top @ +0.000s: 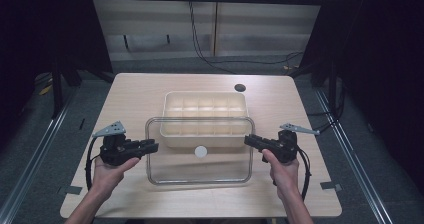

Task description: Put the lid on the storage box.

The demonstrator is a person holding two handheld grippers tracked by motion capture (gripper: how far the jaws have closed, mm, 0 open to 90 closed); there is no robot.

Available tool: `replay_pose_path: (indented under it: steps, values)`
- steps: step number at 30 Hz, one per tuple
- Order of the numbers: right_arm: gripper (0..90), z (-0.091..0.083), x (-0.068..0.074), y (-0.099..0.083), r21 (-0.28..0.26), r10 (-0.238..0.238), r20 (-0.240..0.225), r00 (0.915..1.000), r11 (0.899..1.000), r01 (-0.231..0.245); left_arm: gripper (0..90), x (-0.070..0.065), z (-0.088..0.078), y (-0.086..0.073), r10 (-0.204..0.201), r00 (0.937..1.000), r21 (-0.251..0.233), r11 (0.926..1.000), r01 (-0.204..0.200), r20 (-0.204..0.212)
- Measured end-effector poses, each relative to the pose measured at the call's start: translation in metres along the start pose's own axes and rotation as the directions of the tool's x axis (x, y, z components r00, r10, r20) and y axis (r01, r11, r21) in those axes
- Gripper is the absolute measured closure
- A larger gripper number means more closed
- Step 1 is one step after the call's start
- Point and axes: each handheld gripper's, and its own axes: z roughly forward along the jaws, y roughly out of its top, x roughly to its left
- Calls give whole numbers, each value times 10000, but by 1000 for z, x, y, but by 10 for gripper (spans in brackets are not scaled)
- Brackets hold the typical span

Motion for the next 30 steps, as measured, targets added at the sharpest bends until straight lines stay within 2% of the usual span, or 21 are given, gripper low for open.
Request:
replay_pose_path:
  steps: [10,22,28,30]
  values:
    - [686,1,4,11,-126,-366,282,9989,9992,369,690,2,4,6,7,9996,-26,10000,-8,-266]
    - [679,2,9,33,-331,-469,345,9983,9983,481,683,4,3,28,310,9982,-167,9994,-319,-520]
    - [680,3,9,48,-385,-507,351,9981,9979,520,671,8,7,42,256,9970,-209,9994,-271,-725]
    - [677,6,8,52,-290,-640,521,9966,9974,656,668,10,9,45,279,9966,-191,9994,-295,-775]
